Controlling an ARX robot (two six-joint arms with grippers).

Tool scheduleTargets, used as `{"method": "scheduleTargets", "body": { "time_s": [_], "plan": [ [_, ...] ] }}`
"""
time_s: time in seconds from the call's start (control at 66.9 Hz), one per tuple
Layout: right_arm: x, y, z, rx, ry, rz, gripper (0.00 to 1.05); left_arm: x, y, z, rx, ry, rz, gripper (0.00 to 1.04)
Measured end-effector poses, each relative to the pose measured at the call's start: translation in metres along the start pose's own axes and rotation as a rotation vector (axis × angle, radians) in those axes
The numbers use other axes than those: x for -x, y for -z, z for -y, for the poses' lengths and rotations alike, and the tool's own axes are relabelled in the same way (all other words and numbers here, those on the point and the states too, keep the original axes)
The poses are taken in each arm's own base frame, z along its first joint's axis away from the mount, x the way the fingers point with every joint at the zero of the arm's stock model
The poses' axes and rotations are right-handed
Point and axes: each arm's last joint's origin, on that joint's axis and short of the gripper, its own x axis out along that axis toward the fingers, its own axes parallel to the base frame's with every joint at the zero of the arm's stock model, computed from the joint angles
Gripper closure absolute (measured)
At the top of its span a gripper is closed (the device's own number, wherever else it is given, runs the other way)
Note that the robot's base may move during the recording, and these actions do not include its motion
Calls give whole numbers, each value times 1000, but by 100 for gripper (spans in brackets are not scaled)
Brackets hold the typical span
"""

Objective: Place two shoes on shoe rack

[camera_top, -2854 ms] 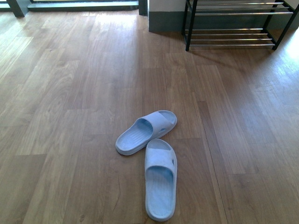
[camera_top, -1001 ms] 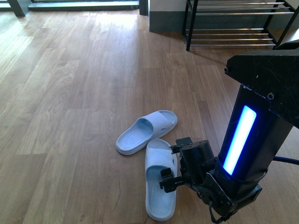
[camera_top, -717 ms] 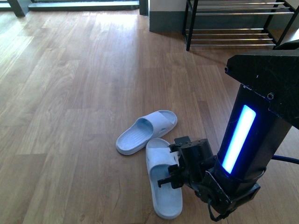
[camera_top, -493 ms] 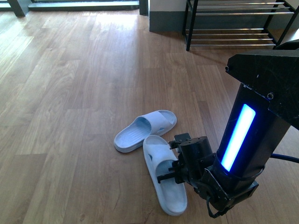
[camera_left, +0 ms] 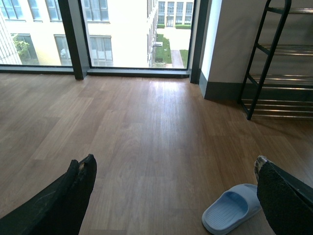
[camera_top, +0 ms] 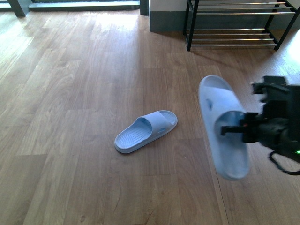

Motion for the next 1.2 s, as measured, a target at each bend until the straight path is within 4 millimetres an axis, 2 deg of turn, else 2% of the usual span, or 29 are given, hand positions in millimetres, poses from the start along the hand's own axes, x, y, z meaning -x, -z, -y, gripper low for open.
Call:
{"method": "scheduleTargets", "body": {
  "time_s": [0.194,0.254,0.344,1.196],
  "plan": [
    [82,-34,24,-50,-66,83,103,0,0,0,0,0,0,9],
    [94,-41,24,-49,-72,134,103,0,0,0,0,0,0,9],
    [98,-46,24,-48,-76,160,103,0,0,0,0,0,0,9],
    [98,-43,25,-50,-74,148,103,0,0,0,0,0,0,9]
  ]
}}
